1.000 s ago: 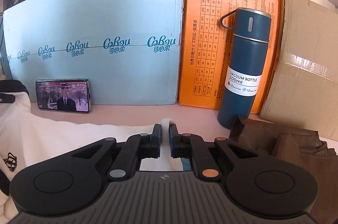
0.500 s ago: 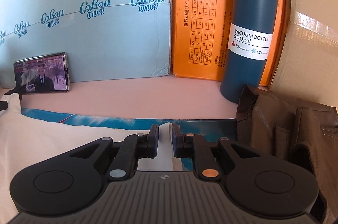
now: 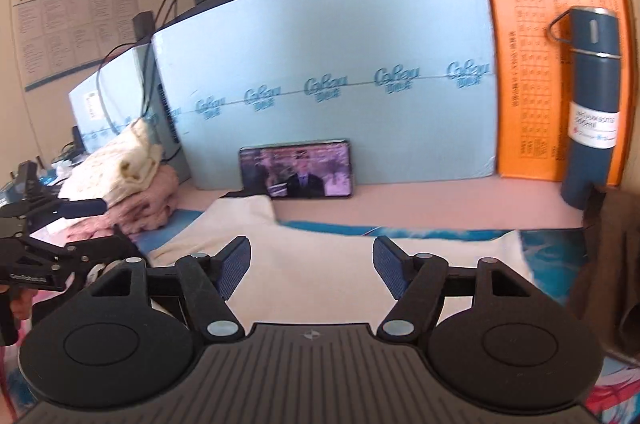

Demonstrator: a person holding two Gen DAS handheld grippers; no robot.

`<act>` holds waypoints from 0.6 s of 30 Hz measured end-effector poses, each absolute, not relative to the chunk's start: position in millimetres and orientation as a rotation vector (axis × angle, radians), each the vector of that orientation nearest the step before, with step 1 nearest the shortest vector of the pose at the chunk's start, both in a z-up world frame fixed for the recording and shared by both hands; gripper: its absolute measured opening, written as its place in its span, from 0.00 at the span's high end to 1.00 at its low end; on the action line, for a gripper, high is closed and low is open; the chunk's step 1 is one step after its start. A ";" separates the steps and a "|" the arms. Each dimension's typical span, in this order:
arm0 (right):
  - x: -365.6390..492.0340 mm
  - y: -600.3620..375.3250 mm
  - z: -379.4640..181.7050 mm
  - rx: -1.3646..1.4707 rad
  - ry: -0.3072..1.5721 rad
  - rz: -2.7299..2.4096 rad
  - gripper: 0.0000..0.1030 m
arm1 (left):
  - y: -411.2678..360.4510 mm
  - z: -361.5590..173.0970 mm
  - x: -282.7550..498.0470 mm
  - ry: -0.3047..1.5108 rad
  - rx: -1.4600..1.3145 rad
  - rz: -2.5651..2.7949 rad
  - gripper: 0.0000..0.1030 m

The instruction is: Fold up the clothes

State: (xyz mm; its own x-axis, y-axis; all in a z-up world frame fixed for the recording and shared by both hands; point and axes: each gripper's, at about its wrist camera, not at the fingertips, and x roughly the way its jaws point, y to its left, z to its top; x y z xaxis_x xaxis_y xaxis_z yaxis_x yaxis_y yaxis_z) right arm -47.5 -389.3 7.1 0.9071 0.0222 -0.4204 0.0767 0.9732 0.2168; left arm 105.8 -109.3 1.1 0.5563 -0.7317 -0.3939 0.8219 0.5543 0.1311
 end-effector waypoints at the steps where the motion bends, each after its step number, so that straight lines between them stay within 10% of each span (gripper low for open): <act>1: -43.0 -377.7 2.9 0.229 0.456 0.007 0.36 | -109.7 -4.8 103.6 0.323 0.332 -0.940 0.17; 5: -23.6 -345.7 -12.3 0.229 0.538 0.055 0.36 | -116.8 -21.5 103.0 0.373 0.377 -0.972 0.19; 11: -9.3 -330.2 -32.6 0.275 0.627 0.074 0.40 | -121.9 -31.4 108.9 0.451 0.398 -1.028 0.49; 18: -14.7 -311.5 -36.7 0.225 0.613 0.059 0.80 | -111.0 -24.3 96.1 0.379 0.366 -1.032 0.93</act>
